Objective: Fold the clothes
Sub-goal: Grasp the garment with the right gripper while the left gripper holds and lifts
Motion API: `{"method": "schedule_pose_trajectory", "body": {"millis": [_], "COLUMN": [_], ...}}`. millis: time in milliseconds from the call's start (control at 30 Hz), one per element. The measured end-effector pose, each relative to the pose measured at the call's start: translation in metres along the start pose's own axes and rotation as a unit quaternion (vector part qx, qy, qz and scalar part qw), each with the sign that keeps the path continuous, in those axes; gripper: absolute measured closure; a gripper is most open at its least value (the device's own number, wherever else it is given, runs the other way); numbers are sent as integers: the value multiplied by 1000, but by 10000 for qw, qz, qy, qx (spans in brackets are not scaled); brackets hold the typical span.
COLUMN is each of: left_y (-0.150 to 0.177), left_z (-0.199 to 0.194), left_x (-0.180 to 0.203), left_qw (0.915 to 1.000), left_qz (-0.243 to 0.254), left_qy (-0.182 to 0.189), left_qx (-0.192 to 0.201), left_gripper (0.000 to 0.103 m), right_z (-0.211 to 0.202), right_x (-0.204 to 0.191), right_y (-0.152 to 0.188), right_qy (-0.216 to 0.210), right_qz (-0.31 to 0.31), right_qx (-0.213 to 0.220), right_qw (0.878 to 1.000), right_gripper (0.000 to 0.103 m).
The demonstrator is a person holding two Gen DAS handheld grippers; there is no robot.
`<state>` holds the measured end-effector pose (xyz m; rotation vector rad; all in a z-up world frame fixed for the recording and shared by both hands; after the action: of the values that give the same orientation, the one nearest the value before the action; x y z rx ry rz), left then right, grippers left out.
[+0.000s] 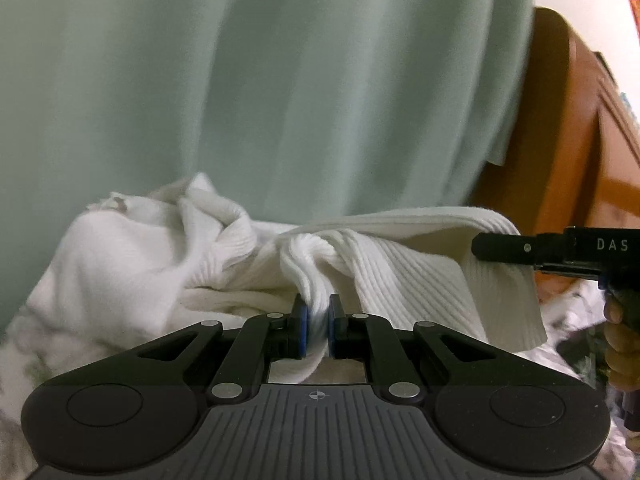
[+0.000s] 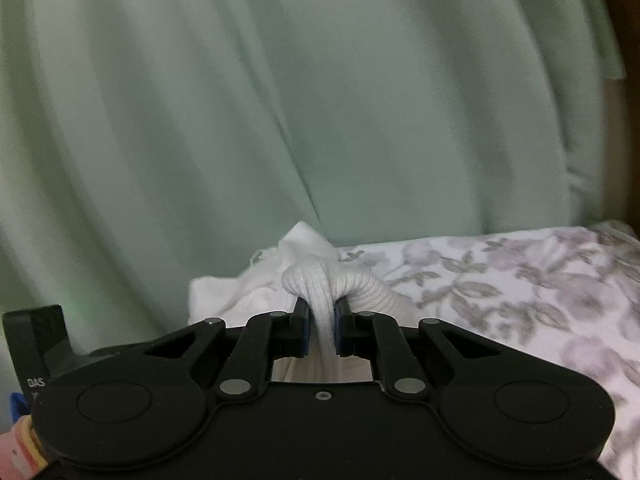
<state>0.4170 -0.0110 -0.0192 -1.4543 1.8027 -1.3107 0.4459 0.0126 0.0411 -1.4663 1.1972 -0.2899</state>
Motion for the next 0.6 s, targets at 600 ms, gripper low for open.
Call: {"method": "schedule_pose_trajectory", "body": {"millis": [600], "left_y": [50], "left_z": [-14], "left_x": [80], "left_qw": [9986], "left_qz": [297], "left_qy": [233], "left_qx": [-357], "left_gripper": [95], "right_z": [-92], "right_x": [75], "right_y": [55], "right_qy": [763], "right_qz": [363], "right_qx": [109], "right_qw": [9964], "right_gripper": [91]}}
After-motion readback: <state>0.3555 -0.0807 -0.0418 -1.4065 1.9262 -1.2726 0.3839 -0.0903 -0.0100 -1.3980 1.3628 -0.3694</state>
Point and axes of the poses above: each gripper's, at about its wrist camera, not at the fingertips, and z roughly the way its jaws point, x to its right, y to its underside, the point moved 9 cm from there along z, roughly the way its jaws point, and after that the axes turned 2 degrees about z, right-handed, at the moved point
